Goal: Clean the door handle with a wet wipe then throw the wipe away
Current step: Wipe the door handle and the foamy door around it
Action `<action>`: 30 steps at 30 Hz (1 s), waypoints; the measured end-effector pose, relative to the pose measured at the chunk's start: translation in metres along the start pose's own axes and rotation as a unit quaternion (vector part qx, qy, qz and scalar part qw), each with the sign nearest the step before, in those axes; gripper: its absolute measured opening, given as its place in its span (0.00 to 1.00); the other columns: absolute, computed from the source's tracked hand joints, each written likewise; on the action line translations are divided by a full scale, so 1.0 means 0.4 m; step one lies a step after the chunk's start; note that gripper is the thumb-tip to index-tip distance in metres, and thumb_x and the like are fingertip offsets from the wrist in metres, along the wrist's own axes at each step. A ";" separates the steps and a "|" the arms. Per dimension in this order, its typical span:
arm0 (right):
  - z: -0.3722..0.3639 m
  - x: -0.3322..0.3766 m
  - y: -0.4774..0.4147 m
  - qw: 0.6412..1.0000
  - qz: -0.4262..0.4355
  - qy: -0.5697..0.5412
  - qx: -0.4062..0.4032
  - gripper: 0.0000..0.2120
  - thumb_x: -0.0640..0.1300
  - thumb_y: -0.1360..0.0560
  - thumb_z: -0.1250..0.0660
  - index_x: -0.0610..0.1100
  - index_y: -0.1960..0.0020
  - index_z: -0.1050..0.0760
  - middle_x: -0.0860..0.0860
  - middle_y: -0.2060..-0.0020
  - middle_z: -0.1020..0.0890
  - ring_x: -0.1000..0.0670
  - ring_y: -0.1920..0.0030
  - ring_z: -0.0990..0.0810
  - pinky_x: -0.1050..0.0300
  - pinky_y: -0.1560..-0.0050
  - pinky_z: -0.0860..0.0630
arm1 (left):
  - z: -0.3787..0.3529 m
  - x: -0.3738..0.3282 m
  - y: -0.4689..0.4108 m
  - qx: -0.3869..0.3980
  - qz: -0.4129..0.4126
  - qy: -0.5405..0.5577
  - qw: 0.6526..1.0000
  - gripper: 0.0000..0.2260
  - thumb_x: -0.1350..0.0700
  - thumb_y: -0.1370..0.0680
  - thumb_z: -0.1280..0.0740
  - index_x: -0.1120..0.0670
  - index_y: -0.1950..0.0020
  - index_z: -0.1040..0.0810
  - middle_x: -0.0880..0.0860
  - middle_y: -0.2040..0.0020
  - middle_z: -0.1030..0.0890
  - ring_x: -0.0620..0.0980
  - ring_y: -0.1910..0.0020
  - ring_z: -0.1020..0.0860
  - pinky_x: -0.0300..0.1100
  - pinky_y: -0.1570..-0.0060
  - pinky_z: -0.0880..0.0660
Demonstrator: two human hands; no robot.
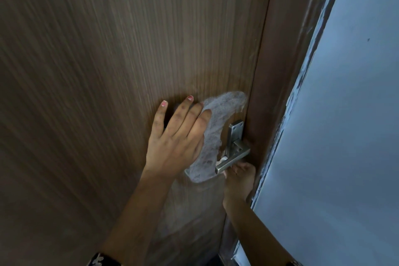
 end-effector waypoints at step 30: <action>0.010 0.023 -0.001 0.997 -0.049 -0.057 -0.029 0.09 0.29 0.28 0.34 0.41 0.55 0.29 0.40 0.50 0.21 0.40 0.48 0.21 0.43 0.44 0.23 | -0.005 -0.004 0.005 0.000 -0.004 -0.006 1.000 0.12 0.54 0.21 0.36 0.52 0.38 0.24 0.50 0.40 0.20 0.51 0.33 0.28 0.56 0.27 0.45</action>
Point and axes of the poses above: each hand's wrist, its own y-axis away from the middle knuckle, its own z-axis out of the back of the hand, x = y × z, the point moved 8 cm from there along -y, towards the middle knuckle
